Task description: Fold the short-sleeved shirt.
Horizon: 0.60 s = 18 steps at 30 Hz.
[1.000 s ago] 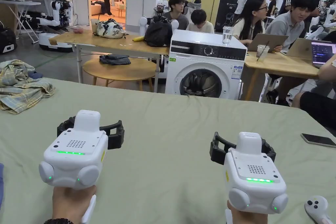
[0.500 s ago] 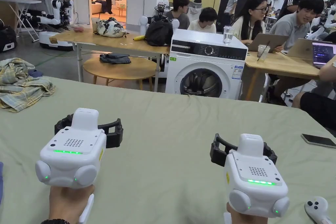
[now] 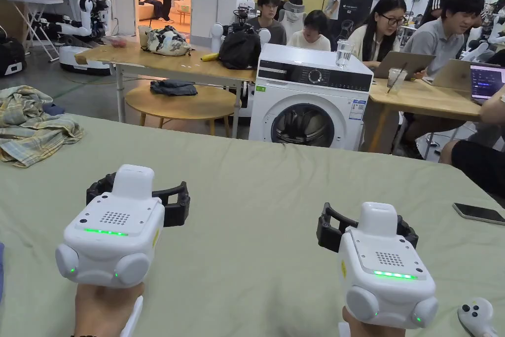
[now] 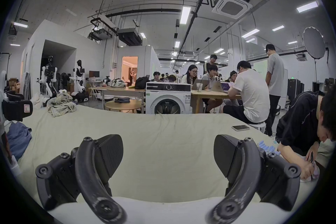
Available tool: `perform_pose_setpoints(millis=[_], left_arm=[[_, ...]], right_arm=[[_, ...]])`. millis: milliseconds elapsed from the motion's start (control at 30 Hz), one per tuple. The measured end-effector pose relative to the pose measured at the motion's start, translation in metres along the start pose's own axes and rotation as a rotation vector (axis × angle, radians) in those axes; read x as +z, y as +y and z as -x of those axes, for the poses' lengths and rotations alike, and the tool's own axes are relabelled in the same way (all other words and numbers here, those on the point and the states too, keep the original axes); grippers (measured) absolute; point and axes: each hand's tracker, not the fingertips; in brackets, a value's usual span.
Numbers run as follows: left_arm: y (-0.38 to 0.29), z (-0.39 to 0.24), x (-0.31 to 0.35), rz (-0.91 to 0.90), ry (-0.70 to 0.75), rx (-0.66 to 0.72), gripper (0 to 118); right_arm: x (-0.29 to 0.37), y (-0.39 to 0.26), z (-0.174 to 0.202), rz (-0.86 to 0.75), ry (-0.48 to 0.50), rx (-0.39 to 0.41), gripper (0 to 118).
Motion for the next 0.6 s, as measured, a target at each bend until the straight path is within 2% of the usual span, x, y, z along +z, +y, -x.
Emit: perform_pose_setpoints(millis=[300, 600], left_arm=[[0.0006, 0.0074, 0.0042, -0.005, -0.004, 0.020, 105], [0.0064, 0.0042, 0.0096, -0.011, 0.003, 0.006, 105]], right_arm=[[0.0043, -0.0045, 0.0040, 0.001, 0.008, 0.047, 102], [0.0067, -0.0008, 0.0034, 0.000, -0.008, -0.024, 102]])
